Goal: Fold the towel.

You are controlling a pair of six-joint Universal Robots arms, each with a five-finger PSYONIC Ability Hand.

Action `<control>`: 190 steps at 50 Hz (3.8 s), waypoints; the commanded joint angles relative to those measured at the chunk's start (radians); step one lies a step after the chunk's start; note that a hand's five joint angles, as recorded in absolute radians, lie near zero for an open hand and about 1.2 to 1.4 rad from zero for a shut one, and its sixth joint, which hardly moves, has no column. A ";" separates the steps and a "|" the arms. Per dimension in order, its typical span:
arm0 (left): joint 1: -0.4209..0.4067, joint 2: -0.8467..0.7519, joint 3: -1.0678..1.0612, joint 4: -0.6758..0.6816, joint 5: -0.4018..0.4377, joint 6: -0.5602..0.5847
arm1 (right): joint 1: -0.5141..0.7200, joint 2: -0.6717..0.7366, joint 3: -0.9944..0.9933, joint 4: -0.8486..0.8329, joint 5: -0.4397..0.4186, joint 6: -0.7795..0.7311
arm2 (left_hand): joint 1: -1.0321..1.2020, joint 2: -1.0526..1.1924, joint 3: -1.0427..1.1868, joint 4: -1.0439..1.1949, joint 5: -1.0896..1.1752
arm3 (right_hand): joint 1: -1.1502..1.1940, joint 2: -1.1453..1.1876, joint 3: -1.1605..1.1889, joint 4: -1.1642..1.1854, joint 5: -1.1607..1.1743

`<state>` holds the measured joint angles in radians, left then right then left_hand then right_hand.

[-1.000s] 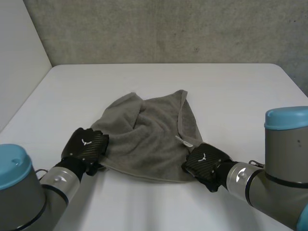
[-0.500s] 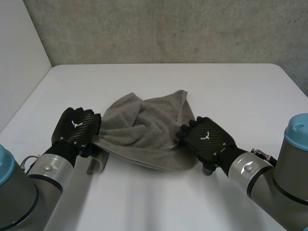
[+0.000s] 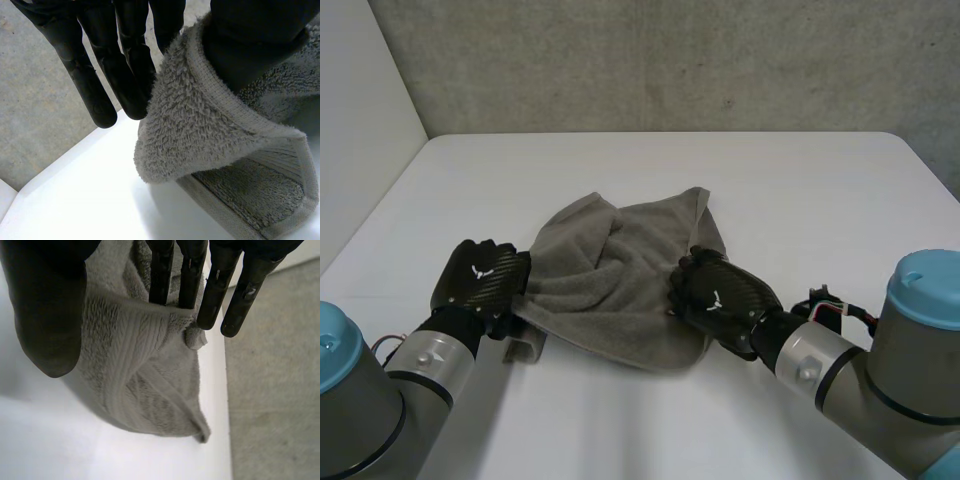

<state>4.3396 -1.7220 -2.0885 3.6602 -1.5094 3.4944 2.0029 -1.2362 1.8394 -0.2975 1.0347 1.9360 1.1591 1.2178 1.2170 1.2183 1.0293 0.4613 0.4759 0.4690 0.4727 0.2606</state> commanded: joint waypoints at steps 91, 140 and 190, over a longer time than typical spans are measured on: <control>0.034 -0.062 0.071 0.031 -0.064 0.081 | -0.394 -0.232 0.083 -0.012 0.208 0.880 | 0.237 0.178 0.179 0.178 0.192 | 0.935 0.920 0.927 0.924 0.961; 0.054 -0.022 0.518 -0.563 0.074 0.057 | -0.047 -0.200 -0.060 0.181 0.251 1.055 | 0.237 0.178 0.179 0.178 0.192 | -0.141 -0.156 -0.149 -0.153 -0.115; -0.091 0.148 0.674 -0.569 -0.034 -0.129 | 0.284 0.221 -0.203 -0.098 0.573 1.460 | 0.237 0.178 0.179 0.178 0.192 | 0.934 0.919 0.926 0.922 0.960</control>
<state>4.2414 -1.5708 -1.4112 3.0894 -1.5318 3.3628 2.3003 -0.9957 1.6238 -0.4110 1.6076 3.3932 1.1934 1.2177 1.2172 1.2184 1.0244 0.7670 0.7643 0.7645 0.7673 0.5882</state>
